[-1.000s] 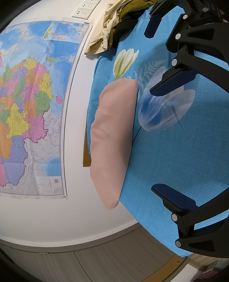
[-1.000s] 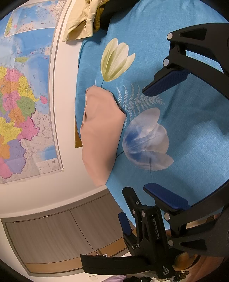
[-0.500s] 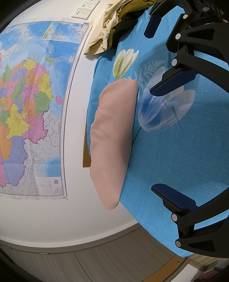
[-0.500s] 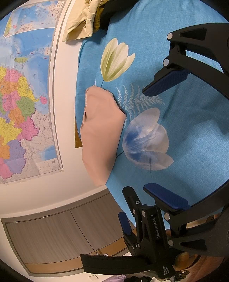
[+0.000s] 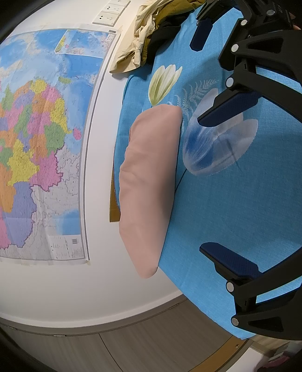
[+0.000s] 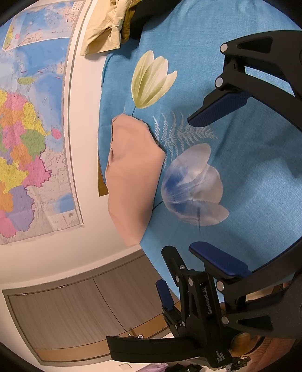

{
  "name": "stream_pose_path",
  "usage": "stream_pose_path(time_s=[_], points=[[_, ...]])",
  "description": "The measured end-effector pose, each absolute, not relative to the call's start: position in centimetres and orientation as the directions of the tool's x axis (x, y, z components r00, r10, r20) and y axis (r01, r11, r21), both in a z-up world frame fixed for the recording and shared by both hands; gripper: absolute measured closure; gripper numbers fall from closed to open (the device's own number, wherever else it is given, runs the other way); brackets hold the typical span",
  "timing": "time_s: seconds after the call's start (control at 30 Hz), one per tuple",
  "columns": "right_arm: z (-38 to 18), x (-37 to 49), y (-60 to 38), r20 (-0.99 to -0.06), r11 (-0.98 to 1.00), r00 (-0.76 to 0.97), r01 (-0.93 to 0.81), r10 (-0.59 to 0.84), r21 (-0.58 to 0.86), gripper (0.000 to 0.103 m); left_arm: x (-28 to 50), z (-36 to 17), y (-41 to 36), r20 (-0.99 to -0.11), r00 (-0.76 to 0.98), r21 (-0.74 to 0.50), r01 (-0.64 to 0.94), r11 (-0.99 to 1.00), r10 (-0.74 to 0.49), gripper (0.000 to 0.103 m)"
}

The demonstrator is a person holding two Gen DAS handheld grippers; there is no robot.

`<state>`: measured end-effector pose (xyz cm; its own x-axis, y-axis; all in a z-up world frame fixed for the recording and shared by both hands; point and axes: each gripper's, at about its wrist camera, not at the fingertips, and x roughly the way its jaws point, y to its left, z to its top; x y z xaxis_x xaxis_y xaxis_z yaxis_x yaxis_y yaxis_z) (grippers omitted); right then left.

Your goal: Fold large clothes

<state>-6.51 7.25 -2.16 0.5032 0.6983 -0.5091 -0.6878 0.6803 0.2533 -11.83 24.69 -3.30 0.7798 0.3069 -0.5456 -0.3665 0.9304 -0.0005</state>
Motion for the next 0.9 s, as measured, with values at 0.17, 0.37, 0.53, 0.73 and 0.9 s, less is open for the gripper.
stream_pose_path(time_s=[0.17, 0.37, 0.53, 0.73, 0.9], points=[[-2.2, -6.45, 7.28, -0.511, 0.681, 0.502, -0.685, 0.698, 0.258, 0.006, -11.64, -3.3, 24.68, -0.546, 0.78, 0.003, -0.363, 0.932, 0.306, 0.007], [-2.28, -6.39, 7.27, -0.512, 0.683, 0.502, -0.683, 0.697, 0.259, 0.006, -11.47, -3.44, 24.73, -0.55, 0.779, 0.001, -0.361, 0.933, 0.302, 0.007], [-2.33, -6.34, 7.3, -0.514, 0.685, 0.502, -0.68, 0.695, 0.261, 0.006, -11.36, -3.47, 24.72, -0.551, 0.777, 0.001, -0.362, 0.932, 0.303, 0.007], [-2.36, -6.35, 7.3, -0.516, 0.686, 0.502, -0.679, 0.694, 0.263, 0.006, -11.32, -3.57, 24.75, -0.554, 0.776, 0.002, -0.36, 0.933, 0.301, 0.007], [-2.46, -6.21, 7.41, -0.519, 0.688, 0.502, -0.677, 0.692, 0.263, 0.006, -11.3, -3.63, 24.74, -0.556, 0.774, 0.004, -0.361, 0.932, 0.302, 0.007]])
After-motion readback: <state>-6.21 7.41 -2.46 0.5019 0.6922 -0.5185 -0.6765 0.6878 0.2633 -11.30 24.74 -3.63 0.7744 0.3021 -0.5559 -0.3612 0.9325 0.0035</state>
